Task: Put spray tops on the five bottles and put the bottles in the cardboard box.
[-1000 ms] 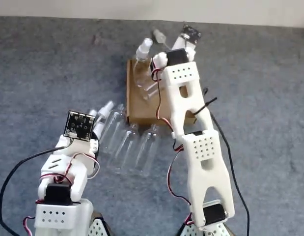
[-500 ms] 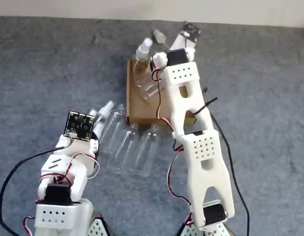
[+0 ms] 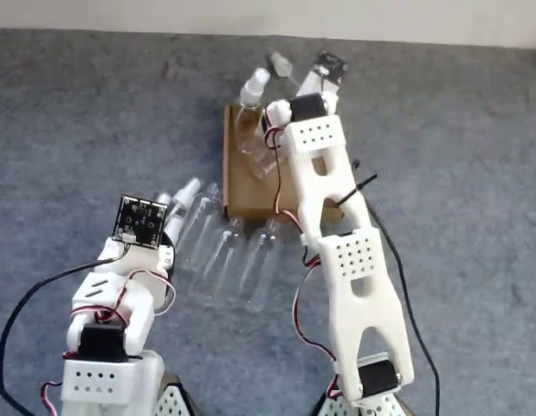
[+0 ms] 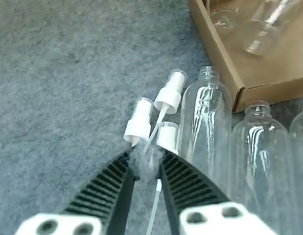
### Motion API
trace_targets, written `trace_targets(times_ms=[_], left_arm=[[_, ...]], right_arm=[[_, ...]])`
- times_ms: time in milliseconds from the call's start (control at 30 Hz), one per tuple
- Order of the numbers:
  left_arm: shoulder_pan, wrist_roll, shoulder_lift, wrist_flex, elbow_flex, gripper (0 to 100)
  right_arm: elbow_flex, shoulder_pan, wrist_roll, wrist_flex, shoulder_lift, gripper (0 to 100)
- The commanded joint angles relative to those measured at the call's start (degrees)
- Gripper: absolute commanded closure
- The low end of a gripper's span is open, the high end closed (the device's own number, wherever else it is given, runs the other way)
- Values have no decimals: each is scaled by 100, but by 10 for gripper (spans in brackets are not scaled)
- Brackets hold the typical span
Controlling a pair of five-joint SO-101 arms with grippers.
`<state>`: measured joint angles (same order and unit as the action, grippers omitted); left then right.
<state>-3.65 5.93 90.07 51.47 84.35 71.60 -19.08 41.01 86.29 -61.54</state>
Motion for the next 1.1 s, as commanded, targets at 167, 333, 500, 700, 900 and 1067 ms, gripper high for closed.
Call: trace_targets(times_ms=[167, 333, 500, 700, 900, 1067], left_arm=[[-48, 44, 48, -97, -31, 995], [-48, 44, 48, -97, -31, 995], [-48, 44, 48, -97, -31, 995], [-48, 44, 48, -97, -31, 995], [-48, 44, 48, -97, -22, 995], [-48, 44, 48, -97, -13, 995]], right_arm=[[57, 549, 0, 470, 13, 803], [92, 611, -9, 435, 13, 865], [1156, 611, -404, 488, 4, 995], [3064, 611, -1064, 1420, 66, 995], [1648, 1086, -2101, 1499, 1007, 995], [-620, 1684, -3077, 1508, 2677, 995]])
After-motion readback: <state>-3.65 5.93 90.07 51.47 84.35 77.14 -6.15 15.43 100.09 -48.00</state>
